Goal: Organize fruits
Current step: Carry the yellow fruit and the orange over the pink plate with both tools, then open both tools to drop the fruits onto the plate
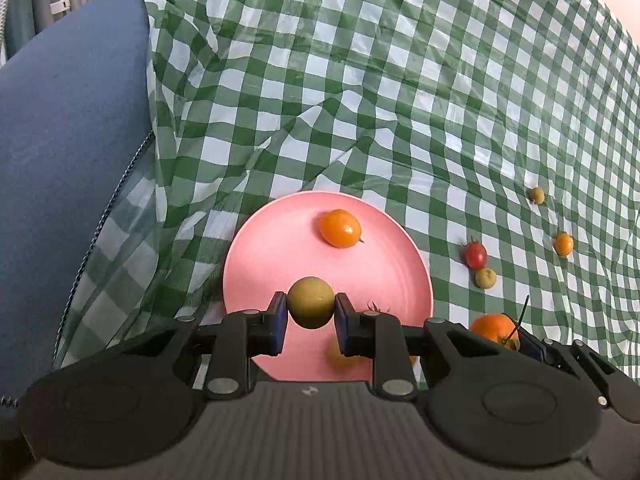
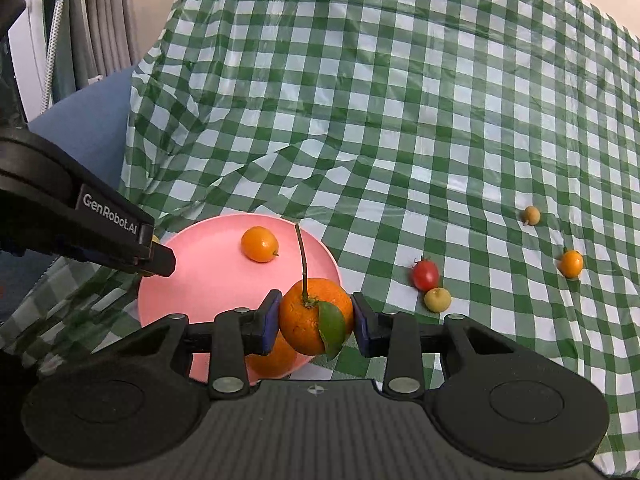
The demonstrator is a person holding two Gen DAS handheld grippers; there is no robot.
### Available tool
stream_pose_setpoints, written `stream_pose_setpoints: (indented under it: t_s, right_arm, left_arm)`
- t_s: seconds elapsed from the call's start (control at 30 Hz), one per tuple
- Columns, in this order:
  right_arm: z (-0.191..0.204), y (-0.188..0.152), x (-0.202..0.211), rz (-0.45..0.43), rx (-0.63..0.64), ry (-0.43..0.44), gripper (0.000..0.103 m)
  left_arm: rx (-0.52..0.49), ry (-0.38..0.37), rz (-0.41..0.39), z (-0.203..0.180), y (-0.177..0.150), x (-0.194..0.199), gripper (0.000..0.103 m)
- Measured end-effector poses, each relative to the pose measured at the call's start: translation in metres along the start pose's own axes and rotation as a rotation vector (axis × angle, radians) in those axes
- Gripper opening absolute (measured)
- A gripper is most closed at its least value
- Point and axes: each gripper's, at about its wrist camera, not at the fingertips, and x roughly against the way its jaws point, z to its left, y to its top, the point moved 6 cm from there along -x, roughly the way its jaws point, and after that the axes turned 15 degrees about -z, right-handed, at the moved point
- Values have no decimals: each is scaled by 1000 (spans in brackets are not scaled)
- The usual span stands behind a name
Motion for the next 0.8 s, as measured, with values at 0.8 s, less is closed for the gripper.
stream_pose_setpoints:
  t_s: [0.8]
  right_arm:
    - [9,-5,-50,69,-58,12,38]
  left_arm:
    - [-52,-33,40,-5,-2,-51,27]
